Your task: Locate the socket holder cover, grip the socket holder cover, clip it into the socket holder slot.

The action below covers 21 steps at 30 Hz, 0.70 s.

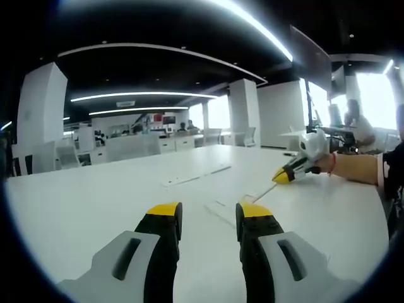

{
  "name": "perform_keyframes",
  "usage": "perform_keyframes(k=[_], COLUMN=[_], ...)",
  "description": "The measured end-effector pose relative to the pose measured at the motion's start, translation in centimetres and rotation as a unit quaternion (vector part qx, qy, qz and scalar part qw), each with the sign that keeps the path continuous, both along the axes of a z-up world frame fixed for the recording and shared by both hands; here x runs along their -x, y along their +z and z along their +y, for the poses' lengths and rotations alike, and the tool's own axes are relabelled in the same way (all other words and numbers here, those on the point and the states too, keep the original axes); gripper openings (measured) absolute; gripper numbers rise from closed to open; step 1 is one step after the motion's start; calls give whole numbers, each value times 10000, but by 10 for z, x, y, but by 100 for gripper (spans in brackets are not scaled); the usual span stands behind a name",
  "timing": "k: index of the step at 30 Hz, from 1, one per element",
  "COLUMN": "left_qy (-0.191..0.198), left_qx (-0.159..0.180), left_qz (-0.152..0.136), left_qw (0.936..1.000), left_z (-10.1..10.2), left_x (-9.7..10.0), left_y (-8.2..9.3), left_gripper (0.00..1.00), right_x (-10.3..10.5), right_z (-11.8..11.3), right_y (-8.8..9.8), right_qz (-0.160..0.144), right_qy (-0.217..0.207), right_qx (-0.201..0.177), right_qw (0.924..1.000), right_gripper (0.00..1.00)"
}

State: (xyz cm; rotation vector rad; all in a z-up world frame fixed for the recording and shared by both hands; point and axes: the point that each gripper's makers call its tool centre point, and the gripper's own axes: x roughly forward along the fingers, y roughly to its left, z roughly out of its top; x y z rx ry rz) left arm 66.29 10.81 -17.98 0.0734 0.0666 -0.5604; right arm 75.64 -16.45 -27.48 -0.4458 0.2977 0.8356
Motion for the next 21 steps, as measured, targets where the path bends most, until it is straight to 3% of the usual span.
perform_keyframes(k=[21], left_qy=[-2], left_qx=[-12], left_qz=[-12], left_qw=[10000], left_z=[0], left_x=[0], left_y=[1], left_gripper=[35], right_x=[3], right_z=[2], right_y=[0], right_qz=[-95], right_qy=[21], right_qx=[124], right_qw=[9999], right_gripper=[4])
